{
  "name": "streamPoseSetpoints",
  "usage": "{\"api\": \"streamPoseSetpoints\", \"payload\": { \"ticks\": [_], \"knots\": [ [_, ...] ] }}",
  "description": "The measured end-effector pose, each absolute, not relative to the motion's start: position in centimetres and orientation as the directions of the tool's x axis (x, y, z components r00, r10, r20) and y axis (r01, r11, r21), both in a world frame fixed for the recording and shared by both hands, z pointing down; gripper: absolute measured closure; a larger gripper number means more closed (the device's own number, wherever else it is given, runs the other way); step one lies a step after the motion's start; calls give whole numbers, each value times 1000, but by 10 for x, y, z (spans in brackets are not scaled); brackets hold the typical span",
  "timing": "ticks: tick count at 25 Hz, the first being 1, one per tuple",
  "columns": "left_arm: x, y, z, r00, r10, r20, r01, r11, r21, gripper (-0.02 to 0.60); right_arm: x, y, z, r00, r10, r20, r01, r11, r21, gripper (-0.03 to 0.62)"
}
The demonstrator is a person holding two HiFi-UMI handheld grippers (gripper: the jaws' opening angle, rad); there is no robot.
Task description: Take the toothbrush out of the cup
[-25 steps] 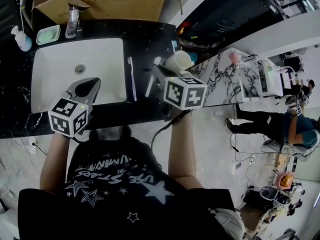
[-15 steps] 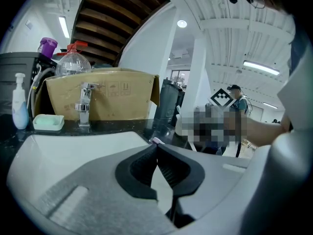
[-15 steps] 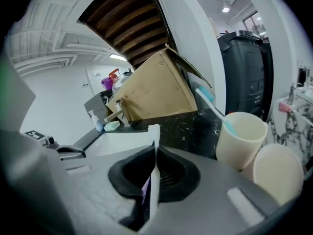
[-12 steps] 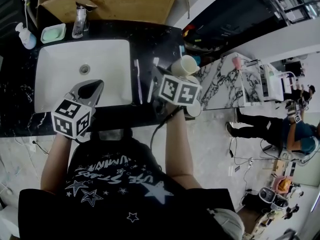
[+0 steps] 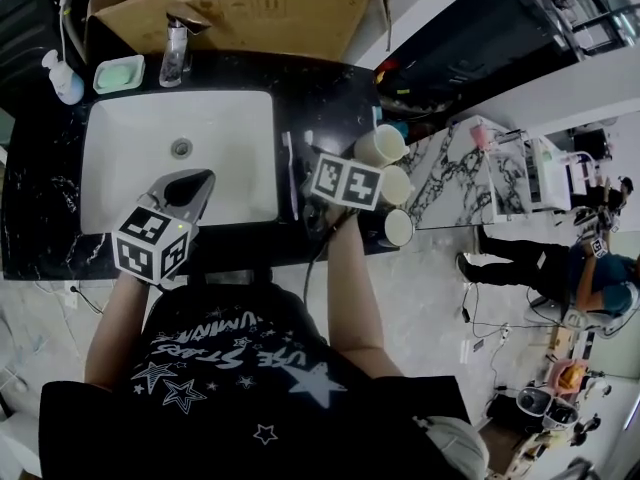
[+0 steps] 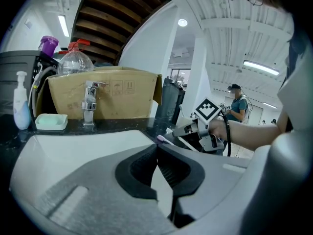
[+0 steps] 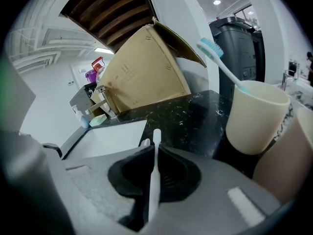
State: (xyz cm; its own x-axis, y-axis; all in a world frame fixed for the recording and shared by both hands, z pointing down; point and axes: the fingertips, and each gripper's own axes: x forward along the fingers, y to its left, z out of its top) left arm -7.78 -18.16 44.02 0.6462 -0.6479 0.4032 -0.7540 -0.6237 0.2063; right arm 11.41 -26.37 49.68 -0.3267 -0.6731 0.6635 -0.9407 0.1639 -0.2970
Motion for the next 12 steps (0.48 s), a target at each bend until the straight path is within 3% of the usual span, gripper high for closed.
{"api": "streamPoseSetpoints", "payload": {
  "ticks": [12],
  "knots": [
    [-84,-188,444,656,-635,407,-745,-630,218,572,110,-268,514,-287,-642,711,-957,160,-243,565]
  ]
}}
